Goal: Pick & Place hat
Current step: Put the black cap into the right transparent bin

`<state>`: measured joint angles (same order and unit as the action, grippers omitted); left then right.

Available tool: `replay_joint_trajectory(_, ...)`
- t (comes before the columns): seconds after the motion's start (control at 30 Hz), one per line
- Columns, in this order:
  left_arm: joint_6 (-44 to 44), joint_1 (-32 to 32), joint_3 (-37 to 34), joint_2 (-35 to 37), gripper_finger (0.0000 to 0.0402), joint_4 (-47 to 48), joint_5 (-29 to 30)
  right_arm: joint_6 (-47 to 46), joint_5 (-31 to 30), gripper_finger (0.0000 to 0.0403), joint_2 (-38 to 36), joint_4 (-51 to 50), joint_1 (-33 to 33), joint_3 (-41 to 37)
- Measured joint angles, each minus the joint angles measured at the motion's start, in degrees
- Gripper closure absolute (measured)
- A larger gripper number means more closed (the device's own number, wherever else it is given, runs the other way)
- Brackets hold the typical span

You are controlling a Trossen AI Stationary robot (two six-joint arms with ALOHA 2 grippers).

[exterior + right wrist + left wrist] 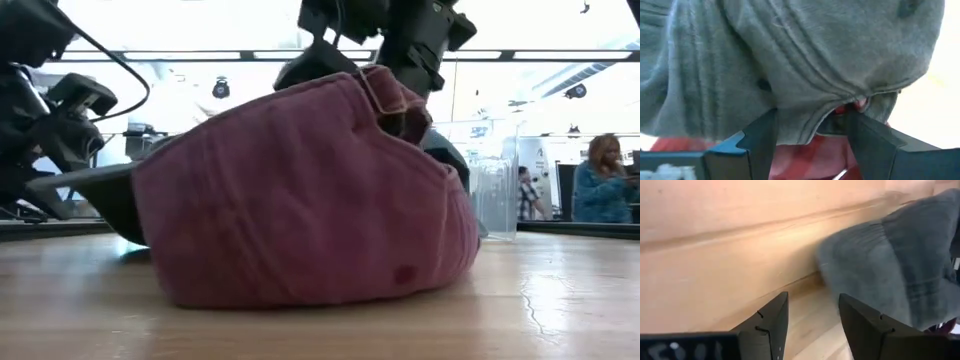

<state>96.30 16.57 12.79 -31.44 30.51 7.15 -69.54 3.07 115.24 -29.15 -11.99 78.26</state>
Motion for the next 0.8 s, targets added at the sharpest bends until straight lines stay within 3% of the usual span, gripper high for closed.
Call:
replay_joint_trajectory(0.27, 3.98, 0.14, -2.04, -0.95, 0.0234, -14.29, -0.18, 0.07, 0.07, 0.0179, -0.01, 5.10, 0.28, -1.09)
replay_joint_trajectory(0.43, 4.02, 0.20, -2.04, -3.09, 0.0234, -16.10, -0.78, 0.53, 0.07, 0.0179, -0.01, 6.01, 0.61, -0.86)
replay_joint_trajectory(0.57, 1.51, 0.20, -2.10, -4.95, 0.0234, -20.03, -0.02, 0.72, 0.10, 0.0179, -0.01, 6.48, 0.90, -0.85)
replay_joint_trajectory(0.7, -1.60, 0.19, -2.78, -7.55, 0.0234, -29.97, 0.65, 1.00, 0.04, 0.0179, 0.00, 9.52, 1.17, -0.85)
replay_joint_trajectory(0.8, -3.01, 0.18, -2.81, -9.66, 0.0234, -33.10, 3.80, 1.37, 0.02, 0.0179, -0.01, 10.91, 1.29, -0.85)
